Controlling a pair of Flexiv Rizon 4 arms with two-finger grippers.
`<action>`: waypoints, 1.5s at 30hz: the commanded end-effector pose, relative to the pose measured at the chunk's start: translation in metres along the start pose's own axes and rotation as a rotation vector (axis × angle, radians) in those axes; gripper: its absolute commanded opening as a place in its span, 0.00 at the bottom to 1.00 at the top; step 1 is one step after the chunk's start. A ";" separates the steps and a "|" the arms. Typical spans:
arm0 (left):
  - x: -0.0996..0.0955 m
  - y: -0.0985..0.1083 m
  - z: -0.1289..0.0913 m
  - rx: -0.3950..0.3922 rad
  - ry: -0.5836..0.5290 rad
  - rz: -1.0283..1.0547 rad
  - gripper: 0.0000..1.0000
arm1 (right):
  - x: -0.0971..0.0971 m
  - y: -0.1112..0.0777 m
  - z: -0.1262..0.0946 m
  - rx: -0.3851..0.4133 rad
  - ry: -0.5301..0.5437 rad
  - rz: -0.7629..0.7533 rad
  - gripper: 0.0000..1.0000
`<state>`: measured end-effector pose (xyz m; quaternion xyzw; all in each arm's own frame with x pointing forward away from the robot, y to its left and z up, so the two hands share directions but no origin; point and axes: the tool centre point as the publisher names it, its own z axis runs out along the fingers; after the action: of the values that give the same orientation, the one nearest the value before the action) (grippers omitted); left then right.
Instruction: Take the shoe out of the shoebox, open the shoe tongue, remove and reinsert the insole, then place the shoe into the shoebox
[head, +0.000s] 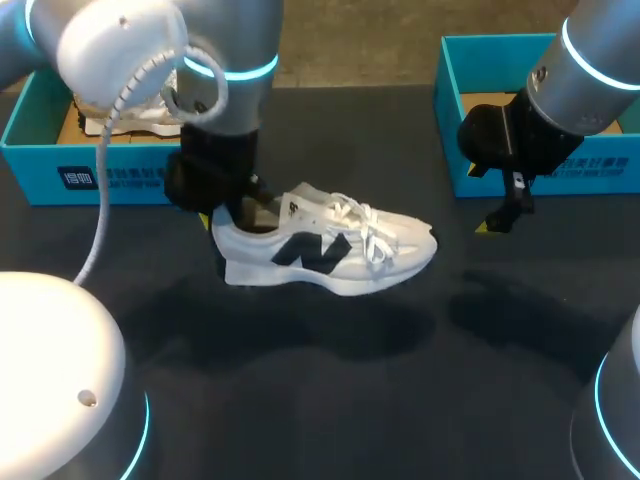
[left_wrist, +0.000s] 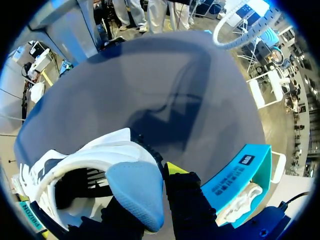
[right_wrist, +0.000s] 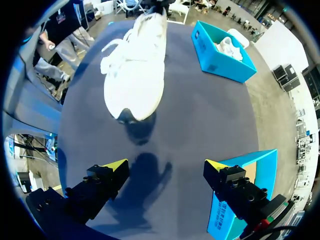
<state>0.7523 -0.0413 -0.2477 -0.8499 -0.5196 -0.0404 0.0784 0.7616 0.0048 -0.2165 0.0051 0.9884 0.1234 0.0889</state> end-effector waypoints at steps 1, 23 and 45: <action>-0.008 0.000 0.031 -0.013 -0.006 -0.002 0.00 | 0.000 0.001 0.002 0.002 -0.001 0.001 1.00; -0.042 0.016 0.116 -0.050 0.024 -0.051 0.00 | 0.000 0.001 0.002 0.002 -0.001 0.001 1.00; -0.054 0.022 0.138 -0.025 0.049 -0.061 0.46 | 0.000 0.001 0.002 0.002 -0.001 0.001 1.00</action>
<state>0.7466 -0.0732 -0.3900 -0.8333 -0.5425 -0.0693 0.0807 0.7616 0.0048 -0.2165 0.0051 0.9884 0.1234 0.0889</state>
